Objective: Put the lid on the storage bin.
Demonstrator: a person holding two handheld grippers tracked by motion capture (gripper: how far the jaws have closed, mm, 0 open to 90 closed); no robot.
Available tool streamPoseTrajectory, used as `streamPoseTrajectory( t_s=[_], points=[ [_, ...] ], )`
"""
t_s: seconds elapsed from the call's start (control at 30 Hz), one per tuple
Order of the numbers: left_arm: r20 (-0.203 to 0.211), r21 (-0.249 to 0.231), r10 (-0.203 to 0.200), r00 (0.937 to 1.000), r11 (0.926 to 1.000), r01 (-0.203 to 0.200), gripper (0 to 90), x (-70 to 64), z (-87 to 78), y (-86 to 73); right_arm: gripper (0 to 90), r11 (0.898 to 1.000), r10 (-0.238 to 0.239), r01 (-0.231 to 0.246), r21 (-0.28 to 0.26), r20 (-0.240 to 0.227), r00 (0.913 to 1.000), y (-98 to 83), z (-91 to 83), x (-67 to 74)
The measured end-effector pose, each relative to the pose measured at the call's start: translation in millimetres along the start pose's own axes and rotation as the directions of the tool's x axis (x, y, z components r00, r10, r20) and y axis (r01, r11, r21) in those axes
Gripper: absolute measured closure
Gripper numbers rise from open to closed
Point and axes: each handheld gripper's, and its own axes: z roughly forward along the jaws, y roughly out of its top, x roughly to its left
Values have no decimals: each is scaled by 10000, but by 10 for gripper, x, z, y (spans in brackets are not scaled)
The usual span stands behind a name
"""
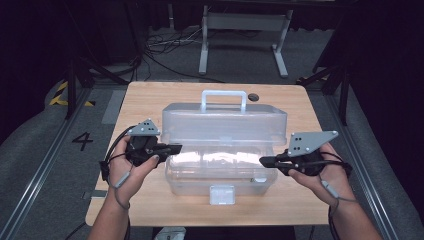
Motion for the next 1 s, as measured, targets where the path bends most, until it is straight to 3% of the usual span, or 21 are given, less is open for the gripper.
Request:
streamPoseTrajectory(
  t_s=[0.2,0.3,0.47,0.77,1.0],
  points=[
    [11,0,-20,10000,10000,20,890,-2,1,-4,900,9962,820,-801,-349,561,9951,-154,-71,-44],
    [9,13,0,10000,10000,0,890,1,1,-5,900,9881,1451,-1401,-637,814,9861,-251,-113,-69],
    [-20,97,85,10000,9999,-85,890,0,-2,-7,900,9811,1891,-1825,-646,1190,9747,-324,-155,-124],
    [-16,262,101,9999,9996,-101,886,-13,0,-21,900,9661,2543,-2455,-797,1303,9583,-435,-165,-200],
    [55,917,89,9999,9957,-94,862,-30,10,-58,900,9594,2793,-2729,-709,1061,9543,-507,-104,-249]
  ],
)
